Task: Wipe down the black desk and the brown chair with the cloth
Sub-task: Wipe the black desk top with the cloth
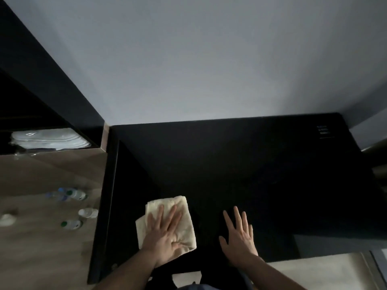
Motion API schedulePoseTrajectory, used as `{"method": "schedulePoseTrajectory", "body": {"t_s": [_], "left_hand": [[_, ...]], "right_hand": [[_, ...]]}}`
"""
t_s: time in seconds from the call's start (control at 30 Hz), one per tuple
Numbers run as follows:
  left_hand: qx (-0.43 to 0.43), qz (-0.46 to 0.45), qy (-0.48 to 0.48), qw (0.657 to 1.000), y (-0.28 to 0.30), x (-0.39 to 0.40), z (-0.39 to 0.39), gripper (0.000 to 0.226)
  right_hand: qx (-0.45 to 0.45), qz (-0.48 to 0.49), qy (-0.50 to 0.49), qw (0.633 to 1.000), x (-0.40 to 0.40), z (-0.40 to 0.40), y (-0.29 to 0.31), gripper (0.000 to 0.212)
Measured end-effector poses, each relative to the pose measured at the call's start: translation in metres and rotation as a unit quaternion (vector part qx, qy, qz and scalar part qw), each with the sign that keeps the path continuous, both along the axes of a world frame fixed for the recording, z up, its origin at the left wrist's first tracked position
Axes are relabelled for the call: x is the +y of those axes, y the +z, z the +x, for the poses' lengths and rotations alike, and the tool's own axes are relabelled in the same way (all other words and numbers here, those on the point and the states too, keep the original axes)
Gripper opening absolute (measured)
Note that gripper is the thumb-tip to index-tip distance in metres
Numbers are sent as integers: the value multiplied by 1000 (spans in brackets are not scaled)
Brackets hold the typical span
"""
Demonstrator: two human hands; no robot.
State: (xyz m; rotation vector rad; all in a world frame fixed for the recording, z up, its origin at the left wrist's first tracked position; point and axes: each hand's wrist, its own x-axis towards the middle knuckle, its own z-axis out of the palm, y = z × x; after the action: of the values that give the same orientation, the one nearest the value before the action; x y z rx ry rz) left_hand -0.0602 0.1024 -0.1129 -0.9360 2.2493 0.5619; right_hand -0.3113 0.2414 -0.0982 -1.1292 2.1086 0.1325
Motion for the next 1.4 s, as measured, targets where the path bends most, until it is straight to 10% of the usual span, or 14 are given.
{"method": "schedulePoseTrajectory", "body": {"t_s": [0.47, 0.83, 1.4], "left_hand": [[-114, 71, 303, 943, 6, -70, 62, 99], [-72, 85, 239, 965, 11, -113, 98, 99], [-4, -76, 74, 994, -24, -89, 77, 94]], "right_hand": [[4, 83, 84, 993, -11, -19, -17, 97], [50, 40, -154, 986, 16, 3, -25, 87], [23, 0, -246, 969, 43, -12, -24, 84]]}}
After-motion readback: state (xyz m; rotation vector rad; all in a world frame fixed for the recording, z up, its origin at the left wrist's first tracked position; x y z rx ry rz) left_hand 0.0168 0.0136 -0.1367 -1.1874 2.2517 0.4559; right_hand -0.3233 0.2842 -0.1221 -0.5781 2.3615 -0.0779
